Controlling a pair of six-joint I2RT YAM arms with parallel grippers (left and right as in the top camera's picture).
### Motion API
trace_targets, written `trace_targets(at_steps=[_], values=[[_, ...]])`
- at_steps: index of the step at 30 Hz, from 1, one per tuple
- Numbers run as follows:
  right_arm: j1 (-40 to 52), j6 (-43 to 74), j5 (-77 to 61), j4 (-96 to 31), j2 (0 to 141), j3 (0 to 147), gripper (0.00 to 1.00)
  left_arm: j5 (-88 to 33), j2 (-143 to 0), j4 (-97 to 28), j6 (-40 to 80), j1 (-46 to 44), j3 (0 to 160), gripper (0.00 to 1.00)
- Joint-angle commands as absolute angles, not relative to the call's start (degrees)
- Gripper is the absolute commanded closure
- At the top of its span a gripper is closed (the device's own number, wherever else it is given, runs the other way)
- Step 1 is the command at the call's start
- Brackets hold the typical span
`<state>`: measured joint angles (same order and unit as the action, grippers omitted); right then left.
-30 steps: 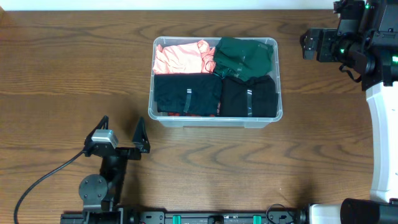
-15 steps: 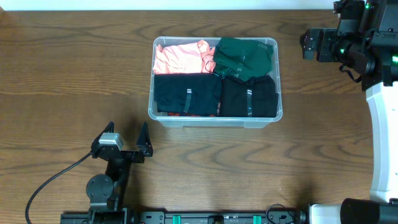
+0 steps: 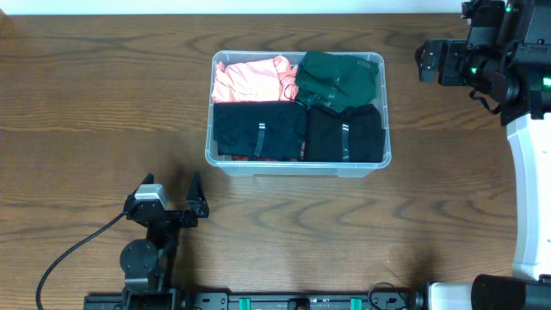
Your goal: Pack container
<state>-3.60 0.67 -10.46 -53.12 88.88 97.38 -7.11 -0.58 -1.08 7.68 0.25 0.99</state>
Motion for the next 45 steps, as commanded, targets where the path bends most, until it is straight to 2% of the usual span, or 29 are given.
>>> trace_targets(at_steps=[1,28,34,38,45], values=[[-3.68,1.26,-10.33,-53.21,89.25,97.38,0.01,-7.27,-0.25,-3.42,7.38,0.03,0.23,0.02],[-3.55,1.23,-10.28,-53.63,89.17,97.36,0.01,-7.29,-0.27,-3.42,7.38,0.03,0.23,0.02],[-2.85,1.26,-10.31,-54.59,83.44,96.03,0.01,-7.27,-0.27,-3.4,7.38,0.03,0.23,0.02],[-1.67,1.23,-10.37,-44.49,75.77,87.83,0.01,-7.29,-0.27,-3.4,7.38,0.03,0.23,0.02],[-0.62,1.21,-12.29,-10.76,57.19,58.3,0.01,-7.27,-0.27,-3.4,7.38,0.03,0.23,0.02]])
